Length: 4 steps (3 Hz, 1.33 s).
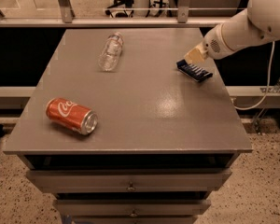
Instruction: Pick rxbar blueberry
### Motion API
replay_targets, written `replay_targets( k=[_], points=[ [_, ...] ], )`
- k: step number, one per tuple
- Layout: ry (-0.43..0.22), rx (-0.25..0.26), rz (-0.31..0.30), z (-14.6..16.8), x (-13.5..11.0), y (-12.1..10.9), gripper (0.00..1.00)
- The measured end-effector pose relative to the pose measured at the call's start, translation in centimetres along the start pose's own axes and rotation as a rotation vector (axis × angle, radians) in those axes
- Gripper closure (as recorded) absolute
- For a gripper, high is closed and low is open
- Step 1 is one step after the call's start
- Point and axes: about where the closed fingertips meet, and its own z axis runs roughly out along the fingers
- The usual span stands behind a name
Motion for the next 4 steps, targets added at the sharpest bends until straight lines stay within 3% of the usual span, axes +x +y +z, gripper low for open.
replay_targets(
  k=[1, 2, 4],
  points=[
    [0.011, -0.004, 0.005, 0.3, 1.3, -0.7, 0.12],
    [0.017, -0.010, 0.009, 0.7, 1.9, -1.1, 0.00],
    [0.047, -0.034, 0.020, 2.5, 3.3, -1.3, 0.00]
  ],
)
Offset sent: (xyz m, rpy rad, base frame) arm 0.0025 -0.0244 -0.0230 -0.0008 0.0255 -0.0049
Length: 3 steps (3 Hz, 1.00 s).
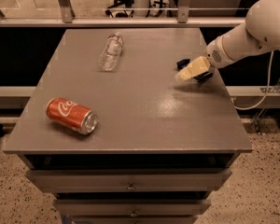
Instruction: Pick rxbar blueberry
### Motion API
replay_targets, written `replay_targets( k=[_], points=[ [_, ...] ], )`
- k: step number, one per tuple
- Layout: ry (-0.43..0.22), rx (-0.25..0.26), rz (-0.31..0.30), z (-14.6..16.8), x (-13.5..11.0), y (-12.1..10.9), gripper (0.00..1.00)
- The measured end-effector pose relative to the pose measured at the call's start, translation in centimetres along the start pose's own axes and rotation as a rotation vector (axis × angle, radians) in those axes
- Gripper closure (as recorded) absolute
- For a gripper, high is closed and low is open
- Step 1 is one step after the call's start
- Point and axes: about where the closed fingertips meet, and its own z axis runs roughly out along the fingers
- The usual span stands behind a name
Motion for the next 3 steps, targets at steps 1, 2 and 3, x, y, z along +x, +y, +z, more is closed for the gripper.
replay_targets(
  k=[1, 2, 3],
  points=[
    [0.006, -0.011, -0.003, 0.77, 0.38, 0.32, 0.15],
    [0.010, -0.019, -0.005, 1.26, 0.67, 0.56, 0.38],
    [0.011, -0.021, -0.004, 1.36, 0.79, 0.65, 0.61]
  ],
)
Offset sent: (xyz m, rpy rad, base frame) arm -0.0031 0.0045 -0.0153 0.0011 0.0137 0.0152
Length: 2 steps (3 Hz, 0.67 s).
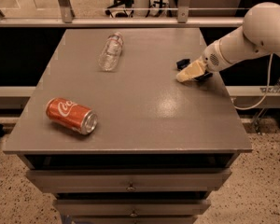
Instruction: Pick rxbar blueberry
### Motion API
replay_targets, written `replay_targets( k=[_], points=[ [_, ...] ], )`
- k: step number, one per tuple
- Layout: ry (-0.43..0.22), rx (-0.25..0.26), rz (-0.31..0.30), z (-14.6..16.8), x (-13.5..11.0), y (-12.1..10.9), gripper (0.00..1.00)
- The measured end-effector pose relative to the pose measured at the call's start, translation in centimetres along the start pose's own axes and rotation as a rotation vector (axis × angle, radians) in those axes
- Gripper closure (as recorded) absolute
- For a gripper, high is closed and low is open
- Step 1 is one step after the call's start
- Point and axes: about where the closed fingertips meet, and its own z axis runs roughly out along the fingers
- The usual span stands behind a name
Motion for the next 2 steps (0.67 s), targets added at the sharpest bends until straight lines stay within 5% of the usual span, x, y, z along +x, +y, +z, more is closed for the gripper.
replay_targets(
  k=[2],
  points=[
    [-0.001, 0.000, 0.000, -0.50, -0.45, 0.01, 1.00]
  ],
)
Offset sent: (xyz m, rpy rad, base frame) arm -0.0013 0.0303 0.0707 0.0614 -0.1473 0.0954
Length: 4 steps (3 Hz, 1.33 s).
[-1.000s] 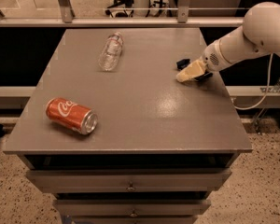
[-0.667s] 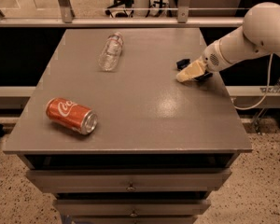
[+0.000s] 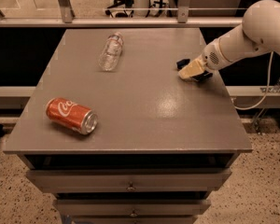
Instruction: Pick rxbar blueberry
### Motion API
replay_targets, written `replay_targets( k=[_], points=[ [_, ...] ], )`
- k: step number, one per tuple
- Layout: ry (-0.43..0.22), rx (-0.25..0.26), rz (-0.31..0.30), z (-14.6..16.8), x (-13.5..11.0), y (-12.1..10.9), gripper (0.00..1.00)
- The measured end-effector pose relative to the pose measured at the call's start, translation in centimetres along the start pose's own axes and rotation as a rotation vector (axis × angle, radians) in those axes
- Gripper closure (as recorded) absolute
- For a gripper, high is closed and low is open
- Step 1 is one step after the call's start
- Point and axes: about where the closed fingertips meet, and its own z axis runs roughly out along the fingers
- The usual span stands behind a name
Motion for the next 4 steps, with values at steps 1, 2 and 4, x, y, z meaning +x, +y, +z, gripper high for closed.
replay_targets(
  k=[1, 2, 4],
  points=[
    [-0.080, -0.028, -0.052, -1.7, -2.8, 1.5, 1.00],
    [-0.204, -0.050, -0.142, -5.3, -6.7, 3.7, 1.00],
    [-0.323, -0.080, -0.212, -8.7, -9.7, 6.0, 1.00]
  ],
)
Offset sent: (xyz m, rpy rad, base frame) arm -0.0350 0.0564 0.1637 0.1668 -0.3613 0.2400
